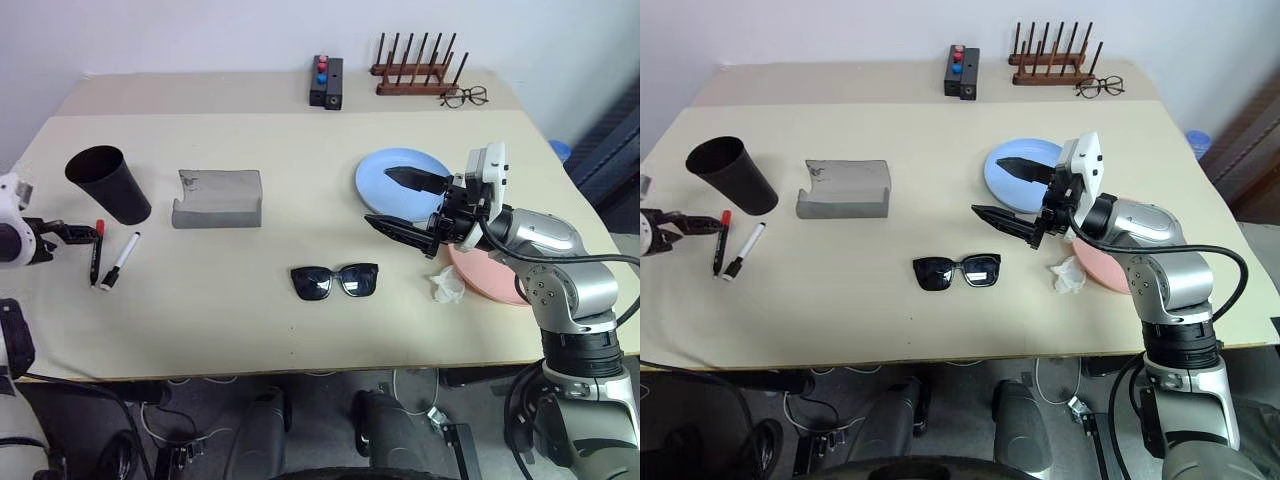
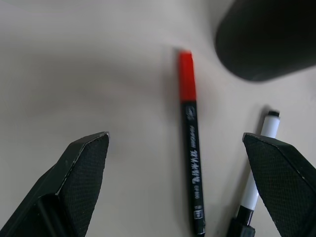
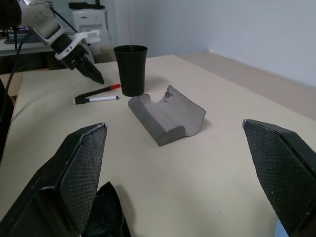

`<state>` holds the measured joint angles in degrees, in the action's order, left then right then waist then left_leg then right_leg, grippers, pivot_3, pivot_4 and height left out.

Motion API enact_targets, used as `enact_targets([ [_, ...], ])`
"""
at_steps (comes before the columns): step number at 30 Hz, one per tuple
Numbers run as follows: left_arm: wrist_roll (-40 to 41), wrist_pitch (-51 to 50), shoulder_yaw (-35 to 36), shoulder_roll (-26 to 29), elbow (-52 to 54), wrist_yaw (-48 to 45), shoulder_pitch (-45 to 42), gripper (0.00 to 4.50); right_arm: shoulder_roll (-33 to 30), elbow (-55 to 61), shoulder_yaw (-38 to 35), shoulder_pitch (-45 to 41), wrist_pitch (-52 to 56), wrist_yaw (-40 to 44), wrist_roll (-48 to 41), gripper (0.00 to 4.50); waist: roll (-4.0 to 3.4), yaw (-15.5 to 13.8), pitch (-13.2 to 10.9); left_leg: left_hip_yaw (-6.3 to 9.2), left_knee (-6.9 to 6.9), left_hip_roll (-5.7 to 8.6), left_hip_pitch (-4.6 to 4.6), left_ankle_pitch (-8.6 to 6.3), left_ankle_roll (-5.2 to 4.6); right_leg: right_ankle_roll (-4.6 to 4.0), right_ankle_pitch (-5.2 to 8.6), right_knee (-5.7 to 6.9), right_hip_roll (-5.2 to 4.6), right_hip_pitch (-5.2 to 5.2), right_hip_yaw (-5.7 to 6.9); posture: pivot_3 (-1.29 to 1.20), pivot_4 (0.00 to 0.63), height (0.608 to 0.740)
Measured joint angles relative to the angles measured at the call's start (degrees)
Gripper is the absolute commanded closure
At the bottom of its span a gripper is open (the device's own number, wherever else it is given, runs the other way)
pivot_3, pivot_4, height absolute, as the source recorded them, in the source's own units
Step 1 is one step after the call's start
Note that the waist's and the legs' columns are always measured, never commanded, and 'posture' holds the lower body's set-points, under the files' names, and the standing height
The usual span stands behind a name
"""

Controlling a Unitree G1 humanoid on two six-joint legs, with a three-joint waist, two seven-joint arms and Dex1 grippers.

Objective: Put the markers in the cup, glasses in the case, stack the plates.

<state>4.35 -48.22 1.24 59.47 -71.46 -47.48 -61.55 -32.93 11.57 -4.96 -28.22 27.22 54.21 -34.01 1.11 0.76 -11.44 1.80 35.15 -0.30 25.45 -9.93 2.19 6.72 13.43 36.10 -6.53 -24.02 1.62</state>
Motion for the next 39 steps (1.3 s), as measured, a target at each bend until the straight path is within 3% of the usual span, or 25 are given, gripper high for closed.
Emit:
enact_targets([
  [13, -2.6, 2.4, 0.3, -2.1, -3.7, 1.2, -2.2, 0.0, -1.9, 0.1, 0.0, 0.3, 0.0, 0.1, 0.0, 0.04, 0.04, 0.0, 0.0, 0.0, 0.01, 0.0, 0.0, 0.0, 0.0, 0.01, -0.01, 0.02, 0.0, 0.0, 0.0, 0.0, 0.15, 0.74],
  [16, -2.9, 2.5, 0.3, -2.4, -3.8, 0.7, -1.5, 0.83, -2.0, 0.1, 0.0, 0.3, 0.0, 0.1, 0.0, 0.0, 0.04, 0.0, 0.0, 0.0, 0.01, 0.0, 0.0, 0.0, 0.0, 0.01, -0.01, 0.02, 0.0, 0.0, 0.0, 0.0, 0.15, 0.74],
  [23, -3.8, 2.5, 0.3, -2.4, -3.8, 0.2, -0.4, 4.4, -2.4, 0.1, -0.5, 0.3, 0.0, 0.2, 0.0, 0.0, 0.05, 0.0, 0.0, 0.0, 0.03, 0.0, -0.01, 0.0, 0.0, 0.01, -0.01, 0.03, 0.0, 0.01, 0.0, 0.0, 0.15, 0.74],
  [30, -5.0, 3.1, -0.5, -1.9, -3.3, -2.5, 0.5, 4.46, -2.4, 0.1, -0.5, 0.3, -0.1, 0.2, 0.1, 0.0, 0.05, 0.0, 0.0, -0.01, 0.03, 0.0, -0.03, 0.0, 0.0, 0.01, -0.01, 0.04, 0.0, 0.03, 0.0, 0.0, 0.15, 0.74],
  [39, -11.5, 6.3, -8.9, 5.3, 0.1, -20.2, 3.9, 4.46, -2.6, 0.1, -0.5, 0.5, -0.8, 0.2, 0.4, 0.0, 0.05, 0.1, 0.0, -0.02, 0.01, -0.05, 0.01, 0.0, 0.0, -0.05, 0.02, 0.03, 0.03, -0.04, -0.01, 0.0, 0.15, 0.74],
])
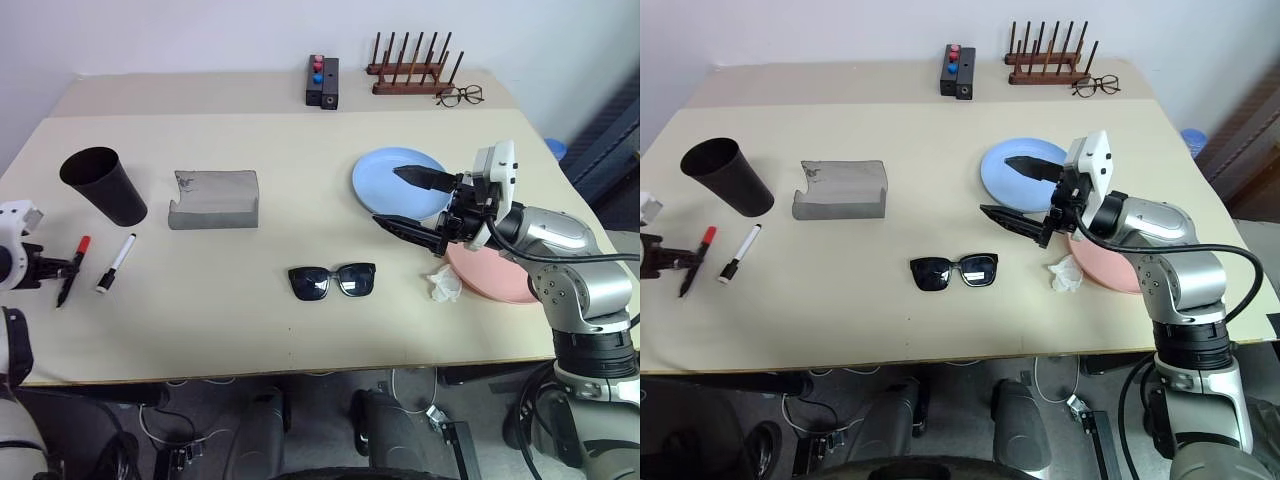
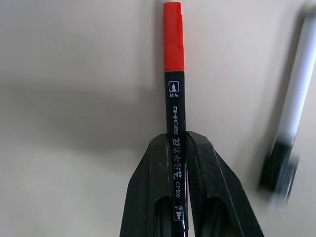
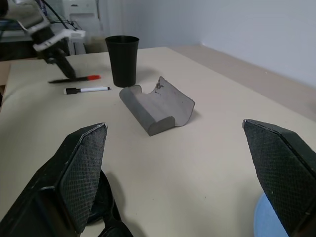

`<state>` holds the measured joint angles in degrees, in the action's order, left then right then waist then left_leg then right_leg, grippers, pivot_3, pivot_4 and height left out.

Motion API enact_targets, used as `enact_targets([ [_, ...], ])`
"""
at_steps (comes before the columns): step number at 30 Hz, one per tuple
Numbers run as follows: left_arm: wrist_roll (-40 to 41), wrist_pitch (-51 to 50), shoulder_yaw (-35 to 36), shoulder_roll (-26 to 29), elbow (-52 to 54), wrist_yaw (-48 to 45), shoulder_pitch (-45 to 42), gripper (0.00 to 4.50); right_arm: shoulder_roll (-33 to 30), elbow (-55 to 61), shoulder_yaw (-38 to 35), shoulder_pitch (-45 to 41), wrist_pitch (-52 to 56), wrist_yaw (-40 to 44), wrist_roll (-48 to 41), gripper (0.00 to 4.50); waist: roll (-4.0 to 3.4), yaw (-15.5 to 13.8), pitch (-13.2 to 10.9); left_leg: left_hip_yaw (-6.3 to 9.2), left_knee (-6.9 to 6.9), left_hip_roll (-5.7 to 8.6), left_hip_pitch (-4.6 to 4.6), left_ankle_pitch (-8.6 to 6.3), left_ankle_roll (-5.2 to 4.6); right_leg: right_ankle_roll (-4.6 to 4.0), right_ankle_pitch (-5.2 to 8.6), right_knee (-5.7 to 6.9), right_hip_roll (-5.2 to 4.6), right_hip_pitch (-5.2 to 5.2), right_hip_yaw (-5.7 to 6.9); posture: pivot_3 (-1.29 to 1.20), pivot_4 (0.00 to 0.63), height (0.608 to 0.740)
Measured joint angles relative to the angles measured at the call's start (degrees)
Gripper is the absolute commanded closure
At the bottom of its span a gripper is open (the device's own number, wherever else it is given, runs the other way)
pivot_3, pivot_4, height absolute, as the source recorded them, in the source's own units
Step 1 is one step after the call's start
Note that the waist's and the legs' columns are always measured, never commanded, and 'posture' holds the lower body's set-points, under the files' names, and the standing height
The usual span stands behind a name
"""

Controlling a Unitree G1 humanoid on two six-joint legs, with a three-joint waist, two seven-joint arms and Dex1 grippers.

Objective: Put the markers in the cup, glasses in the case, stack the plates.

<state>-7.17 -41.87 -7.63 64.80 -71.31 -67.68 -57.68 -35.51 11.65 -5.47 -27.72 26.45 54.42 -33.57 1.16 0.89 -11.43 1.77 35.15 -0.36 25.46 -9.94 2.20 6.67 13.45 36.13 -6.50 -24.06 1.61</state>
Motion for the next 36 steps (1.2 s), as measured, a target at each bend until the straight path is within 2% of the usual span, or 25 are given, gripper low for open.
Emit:
enact_targets([
  [4, -0.6, -1.1, -0.8, 2.9, 3.9, -7.0, 2.5, 4.46, 0.1, 0.0, 0.1, 0.1, -0.7, 0.0, 0.3, 0.0, 0.0, -0.3, 0.0, -0.02, 0.01, -0.01, 0.0, 0.0, 0.01, -0.17, 0.09, -0.03, -0.05, 0.01, 0.0, 0.0, 0.15, 0.74],
  [10, 2.0, -6.5, -0.6, 3.1, 16.7, -13.4, 15.4, 4.46, 0.2, -0.3, 0.2, 0.0, -1.0, 0.1, 0.8, 0.0, 0.01, -0.1, 0.0, -0.05, 0.0, -0.1, 0.03, 0.0, 0.0, -0.2, 0.07, 0.0, -0.04, -0.03, -0.01, 0.0, 0.15, 0.74],
  [13, 4.1, -9.8, 0.6, 3.7, 22.9, -13.3, 19.5, 3.27, 0.3, -0.6, 0.3, -0.1, -1.1, 0.3, 0.8, 0.0, 0.01, -0.1, 0.0, -0.06, 0.01, -0.12, 0.01, 0.0, 0.0, -0.22, 0.06, 0.01, -0.01, -0.03, -0.02, 0.0, 0.15, 0.74],
  [19, 6.6, -15.2, 2.3, 3.9, 29.4, -10.2, 21.0, 0.21, 0.3, -0.8, 0.3, -0.2, -1.1, 0.7, 0.8, 0.0, 0.01, -0.2, 0.0, -0.05, 0.02, -0.13, 0.0, 0.01, -0.01, -0.22, 0.06, 0.04, 0.01, -0.02, -0.01, 0.0, 0.15, 0.74],
  [20, 6.7, -15.5, 2.3, 3.9, 30.0, -9.7, 20.9, 0.04, 0.3, -0.8, 0.3, -0.2, -1.1, 0.7, 0.8, 0.0, 0.01, -0.2, 0.0, -0.06, 0.02, -0.12, 0.0, 0.0, -0.01, -0.22, 0.06, 0.04, 0.01, -0.02, -0.01, 0.0, 0.15, 0.74],
  [28, 6.5, -13.7, -1.2, 4.4, 31.3, -11.4, 17.1, 0.04, 0.3, -0.7, 0.4, -0.2, -1.1, 0.4, 0.8, 0.0, 0.01, -0.2, 0.0, -0.08, 0.02, -0.12, 0.01, 0.01, -0.01, -0.21, 0.06, 0.04, 0.03, -0.02, -0.01, 0.0, 0.15, 0.74],
  [36, 3.9, -9.9, -5.9, 2.2, 26.6, -11.6, 11.8, 0.04, 0.3, -0.6, 0.3, -0.2, -1.0, -0.3, 0.8, 0.0, 0.02, -0.2, 0.0, -0.08, 0.03, -0.12, 0.01, 0.01, -0.02, -0.18, 0.05, 0.04, 0.04, -0.02, -0.02, 0.0, 0.15, 0.74],
])
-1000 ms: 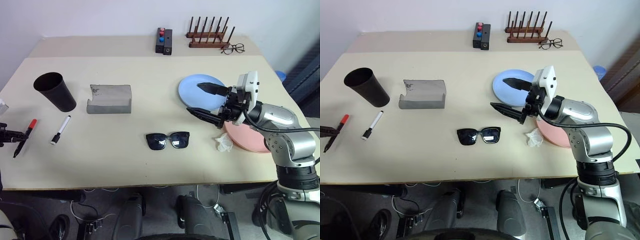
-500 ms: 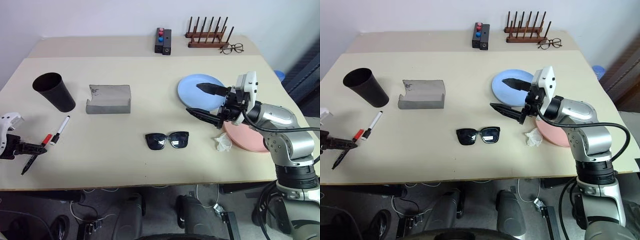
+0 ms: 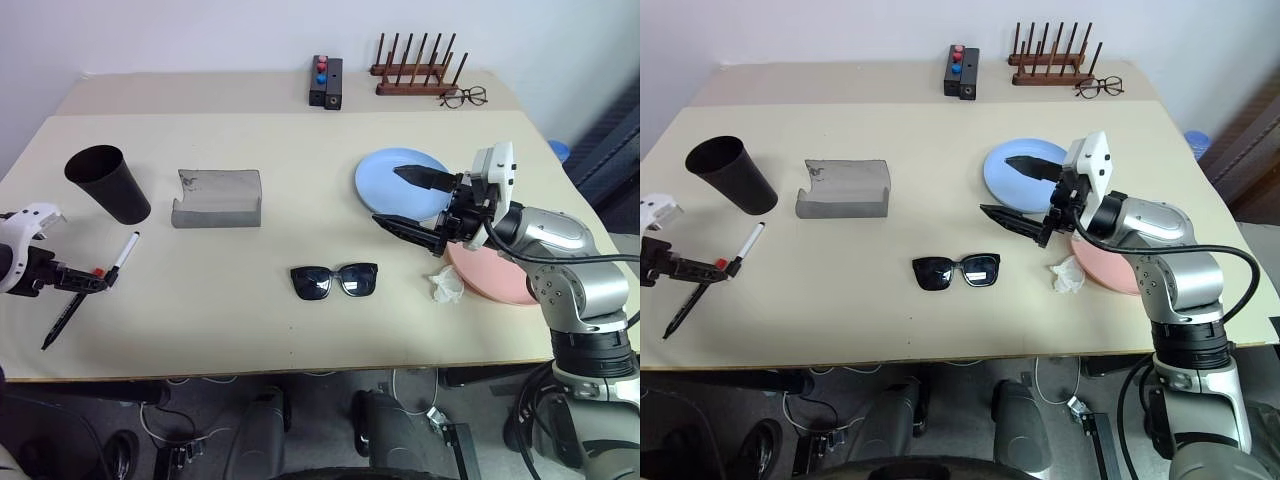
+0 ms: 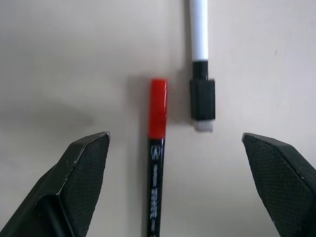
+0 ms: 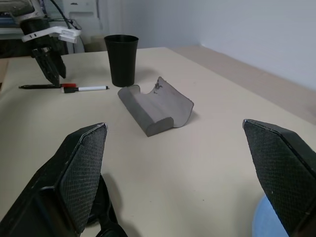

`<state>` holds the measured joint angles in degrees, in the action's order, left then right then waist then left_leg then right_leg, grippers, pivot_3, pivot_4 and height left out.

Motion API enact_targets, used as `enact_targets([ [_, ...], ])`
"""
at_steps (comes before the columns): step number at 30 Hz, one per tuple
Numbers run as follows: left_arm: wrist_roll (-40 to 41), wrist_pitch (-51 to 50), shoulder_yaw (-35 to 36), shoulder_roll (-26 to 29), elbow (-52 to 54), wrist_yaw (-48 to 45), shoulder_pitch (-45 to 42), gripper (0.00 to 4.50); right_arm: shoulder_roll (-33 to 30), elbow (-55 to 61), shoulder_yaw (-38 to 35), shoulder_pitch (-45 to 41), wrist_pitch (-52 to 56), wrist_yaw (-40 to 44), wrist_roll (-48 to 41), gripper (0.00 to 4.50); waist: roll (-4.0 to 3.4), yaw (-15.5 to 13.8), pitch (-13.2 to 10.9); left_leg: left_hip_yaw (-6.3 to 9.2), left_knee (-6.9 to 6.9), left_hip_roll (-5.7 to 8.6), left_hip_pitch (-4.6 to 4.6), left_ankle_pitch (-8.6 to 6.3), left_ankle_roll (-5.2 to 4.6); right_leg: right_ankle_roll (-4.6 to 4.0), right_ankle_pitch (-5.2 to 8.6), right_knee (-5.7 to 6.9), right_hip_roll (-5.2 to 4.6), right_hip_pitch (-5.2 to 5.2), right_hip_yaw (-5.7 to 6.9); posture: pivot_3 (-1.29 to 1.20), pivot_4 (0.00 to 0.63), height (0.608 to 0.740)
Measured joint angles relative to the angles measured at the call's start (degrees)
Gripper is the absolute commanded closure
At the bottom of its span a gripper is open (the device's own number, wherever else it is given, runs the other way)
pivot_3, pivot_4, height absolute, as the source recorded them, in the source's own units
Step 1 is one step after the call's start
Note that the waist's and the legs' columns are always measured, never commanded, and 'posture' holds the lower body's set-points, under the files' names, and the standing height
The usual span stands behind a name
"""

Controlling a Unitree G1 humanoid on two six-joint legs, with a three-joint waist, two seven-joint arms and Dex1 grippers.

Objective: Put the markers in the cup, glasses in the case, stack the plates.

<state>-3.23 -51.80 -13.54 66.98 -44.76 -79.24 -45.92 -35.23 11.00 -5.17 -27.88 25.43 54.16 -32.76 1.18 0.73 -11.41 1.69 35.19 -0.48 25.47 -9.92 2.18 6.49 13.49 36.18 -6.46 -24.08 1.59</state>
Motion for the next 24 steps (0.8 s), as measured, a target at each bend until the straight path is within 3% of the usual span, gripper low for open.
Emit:
enact_targets([
  [2, -0.6, 0.3, -1.5, -0.3, -0.7, -0.8, -0.3, 0.04, -0.1, 0.0, 0.0, 0.0, 0.1, -0.3, 0.0, 0.0, 0.0, 0.0, 0.0, 0.0, -0.01, 0.0, -0.01, 0.0, 0.0, 0.05, -0.03, 0.01, 0.01, 0.0, 0.0, 0.0, 0.15, 0.74],
  [5, -1.3, 0.4, -2.7, -1.1, -1.5, -1.5, -1.2, 0.93, -0.1, 0.1, 0.0, 0.0, 0.2, -0.6, 0.0, 0.0, 0.0, 0.0, 0.0, 0.0, 0.0, -0.01, 0.0, 0.0, 0.0, 0.05, -0.02, 0.01, 0.01, 0.0, 0.0, 0.0, 0.15, 0.74],
  [12, -2.5, 0.8, -3.7, -1.2, -2.7, -2.4, -1.8, 4.42, -0.2, 0.2, 0.0, 0.0, 0.5, -1.0, 0.0, 0.0, 0.0, 0.0, 0.0, 0.0, 0.0, -0.01, 0.0, 0.0, 0.0, 0.03, -0.02, 0.0, 0.01, 0.0, 0.0, 0.0, 0.15, 0.74],
  [24, -3.7, 0.8, -3.7, -1.4, -4.6, -2.3, -3.1, 4.47, -0.3, 0.3, -0.1, 0.0, 0.5, -1.1, 0.1, 0.0, -0.05, 0.0, 0.0, 0.01, 0.0, -0.01, -0.03, 0.0, 0.0, 0.02, -0.01, 0.02, 0.01, 0.02, 0.0, 0.0, 0.15, 0.74],
])
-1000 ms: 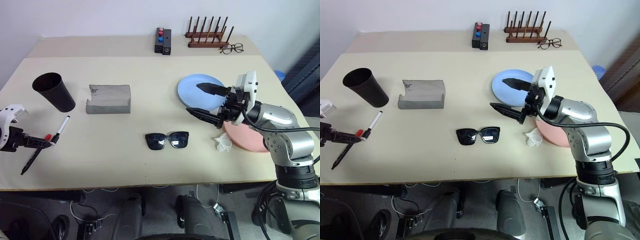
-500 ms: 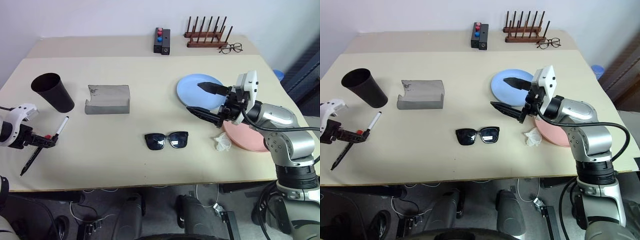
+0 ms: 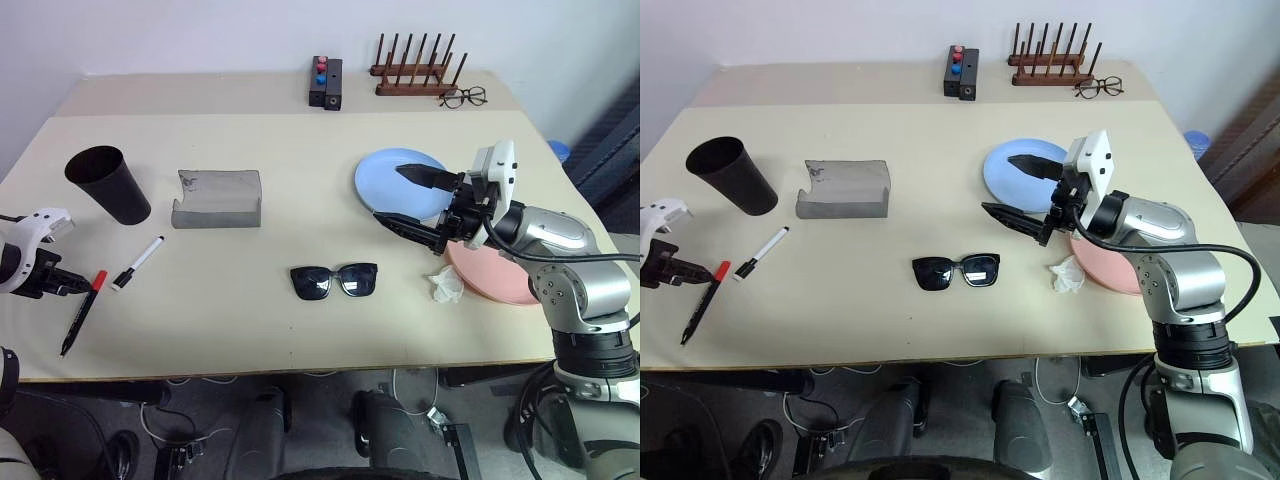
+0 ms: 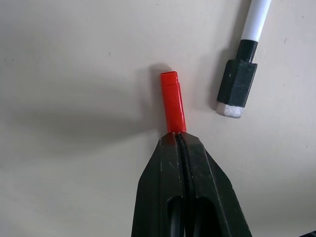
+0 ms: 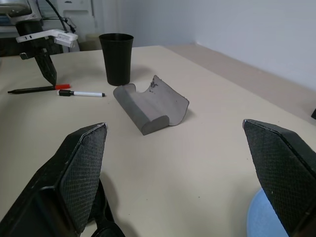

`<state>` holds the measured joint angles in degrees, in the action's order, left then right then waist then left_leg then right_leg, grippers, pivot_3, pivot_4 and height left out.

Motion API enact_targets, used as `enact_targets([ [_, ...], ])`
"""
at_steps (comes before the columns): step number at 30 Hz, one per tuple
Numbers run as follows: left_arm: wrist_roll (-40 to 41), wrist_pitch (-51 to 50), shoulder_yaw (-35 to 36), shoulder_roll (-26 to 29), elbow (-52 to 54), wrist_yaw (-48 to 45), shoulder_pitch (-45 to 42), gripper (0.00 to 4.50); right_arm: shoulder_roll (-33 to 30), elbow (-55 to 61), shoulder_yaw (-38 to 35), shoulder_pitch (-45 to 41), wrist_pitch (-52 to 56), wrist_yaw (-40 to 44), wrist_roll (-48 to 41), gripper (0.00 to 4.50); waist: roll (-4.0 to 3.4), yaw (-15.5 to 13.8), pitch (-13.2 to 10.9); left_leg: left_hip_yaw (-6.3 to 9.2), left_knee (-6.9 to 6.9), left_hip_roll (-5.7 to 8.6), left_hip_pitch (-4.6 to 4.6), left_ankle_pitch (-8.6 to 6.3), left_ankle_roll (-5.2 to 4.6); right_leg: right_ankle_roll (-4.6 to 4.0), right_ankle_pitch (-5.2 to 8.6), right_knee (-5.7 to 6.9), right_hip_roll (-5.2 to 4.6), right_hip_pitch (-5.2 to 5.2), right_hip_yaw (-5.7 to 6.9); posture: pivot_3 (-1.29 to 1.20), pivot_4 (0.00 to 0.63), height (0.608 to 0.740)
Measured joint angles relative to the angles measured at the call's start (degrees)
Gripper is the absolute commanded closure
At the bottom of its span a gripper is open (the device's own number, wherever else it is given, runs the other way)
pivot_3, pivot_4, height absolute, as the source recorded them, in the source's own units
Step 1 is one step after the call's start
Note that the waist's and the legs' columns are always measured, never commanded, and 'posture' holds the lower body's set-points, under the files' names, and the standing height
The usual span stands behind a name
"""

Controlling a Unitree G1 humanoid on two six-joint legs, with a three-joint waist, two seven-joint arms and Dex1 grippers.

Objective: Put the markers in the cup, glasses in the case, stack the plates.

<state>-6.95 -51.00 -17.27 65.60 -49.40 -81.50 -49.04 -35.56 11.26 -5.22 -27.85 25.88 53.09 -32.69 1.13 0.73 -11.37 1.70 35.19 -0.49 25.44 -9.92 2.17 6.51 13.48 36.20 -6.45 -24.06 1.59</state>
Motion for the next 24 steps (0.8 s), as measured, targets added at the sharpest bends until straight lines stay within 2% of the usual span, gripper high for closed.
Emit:
enact_targets([
  [7, 0.0, -0.6, 0.8, 0.0, -1.3, 2.2, -2.6, 4.47, 0.0, 0.0, 0.0, 0.0, -0.4, 0.1, 0.5, 0.0, 0.01, 0.0, 0.0, 0.0, 0.02, 0.0, 0.01, 0.0, 0.0, 0.06, -0.03, 0.0, 0.0, 0.0, 0.0, 0.0, 0.15, 0.74],
  [19, 0.4, -1.9, 1.3, 1.1, -0.4, 0.6, -2.1, 4.47, 0.0, -0.4, 0.0, -0.1, -0.8, 0.7, 0.6, 0.0, 0.02, 0.0, 0.0, 0.0, 0.01, 0.0, 0.02, 0.0, 0.0, 0.08, -0.04, 0.0, 0.01, 0.0, 0.0, 0.0, 0.15, 0.74],
  [22, 1.2, -2.1, 2.1, 2.6, 1.7, -0.5, -0.3, 3.69, 0.0, -0.4, 0.1, -0.4, -0.8, 0.9, 0.5, 0.0, 0.02, 0.1, 0.0, 0.0, 0.01, -0.01, 0.01, 0.0, 0.0, 0.07, -0.04, 0.0, 0.01, -0.01, 0.0, 0.0, 0.15, 0.74],
  [24, 1.6, -2.6, 2.4, 3.3, 3.5, -1.1, 1.1, 2.83, 0.0, -0.4, 0.1, -0.4, -0.8, 1.0, 0.5, 0.0, 0.01, 0.1, 0.0, 0.0, 0.01, -0.02, 0.01, 0.0, 0.0, 0.03, -0.02, 0.0, 0.01, -0.01, 0.0, 0.0, 0.15, 0.74],
])
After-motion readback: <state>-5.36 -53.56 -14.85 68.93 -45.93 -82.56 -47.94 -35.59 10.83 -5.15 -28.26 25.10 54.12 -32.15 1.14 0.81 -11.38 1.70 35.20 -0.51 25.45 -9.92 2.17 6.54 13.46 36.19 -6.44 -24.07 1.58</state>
